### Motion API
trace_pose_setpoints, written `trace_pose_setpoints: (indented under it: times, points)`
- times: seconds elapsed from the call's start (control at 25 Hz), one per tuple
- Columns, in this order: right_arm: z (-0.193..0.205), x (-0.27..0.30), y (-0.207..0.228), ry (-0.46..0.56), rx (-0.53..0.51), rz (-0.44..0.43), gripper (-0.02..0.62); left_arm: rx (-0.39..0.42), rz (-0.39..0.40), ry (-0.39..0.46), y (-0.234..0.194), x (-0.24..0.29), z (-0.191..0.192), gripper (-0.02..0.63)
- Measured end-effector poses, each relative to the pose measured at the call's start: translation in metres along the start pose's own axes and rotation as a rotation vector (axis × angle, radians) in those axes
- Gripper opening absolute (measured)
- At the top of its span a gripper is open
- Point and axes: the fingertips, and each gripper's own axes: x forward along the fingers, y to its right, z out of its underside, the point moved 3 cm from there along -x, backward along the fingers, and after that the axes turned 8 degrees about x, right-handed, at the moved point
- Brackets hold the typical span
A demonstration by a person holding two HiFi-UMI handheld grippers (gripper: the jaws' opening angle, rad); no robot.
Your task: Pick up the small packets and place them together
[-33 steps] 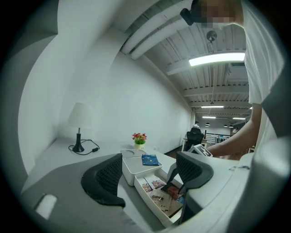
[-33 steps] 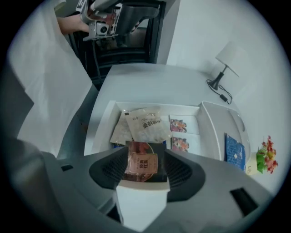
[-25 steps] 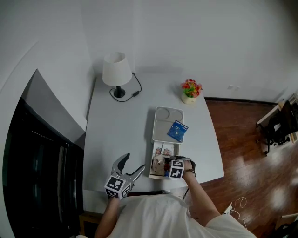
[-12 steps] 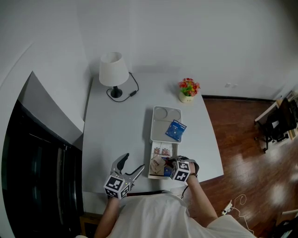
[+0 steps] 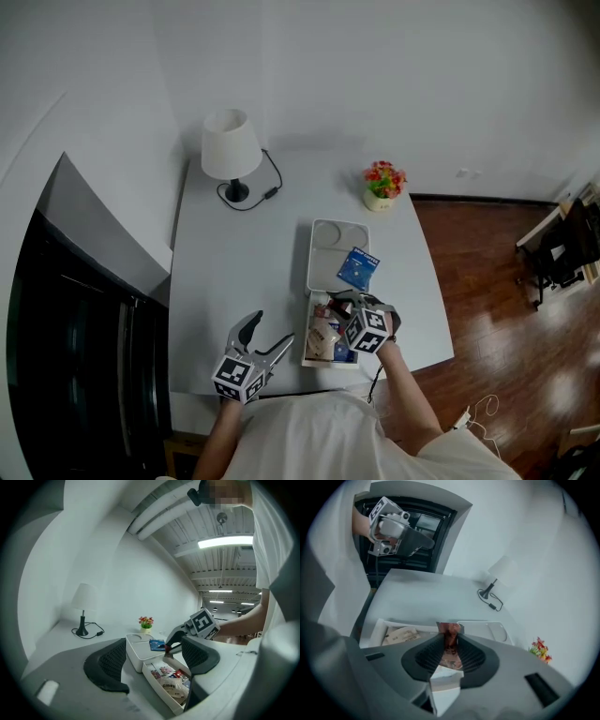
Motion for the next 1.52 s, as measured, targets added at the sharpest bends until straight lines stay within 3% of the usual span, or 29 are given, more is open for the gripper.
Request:
trace_pose_setpoints:
  times: [0.16, 0.48, 1.28, 1.32, 1.36, 1.52]
  points:
    - [-0.016, 0.036, 0.036, 0.024, 0.008, -0.010, 0.104, -0.001, -0.023, -0.004, -0.005, -0.004, -0.002, 0.374]
    - [-0.019, 0.086, 0.059, -0.050, -0.072, -0.055, 0.109, -0.018, -0.085, -0.021, -0.016, -0.023, 0.004, 0.374]
    - [-0.011, 0.083, 0.062, -0.035, -0.033, -0.036, 0.133, -0.016, -0.079, -0.011, -0.018, -0.024, 0.003, 0.374]
    - [-0.011, 0.082, 0.062, -0.034, -0.027, -0.038, 0.148, -0.016, -0.079, -0.011, -0.018, -0.024, 0.003, 0.374]
    - [-0.010, 0.082, 0.062, -0.036, -0.022, -0.044, 0.207, -0.017, -0.081, -0.010, -0.017, -0.025, 0.003, 0.374]
    - [-0.010, 0.078, 0.058, -0.026, 0.001, -0.051, 0.215, -0.021, -0.082, -0.005, -0.017, -0.027, 0.002, 0.374]
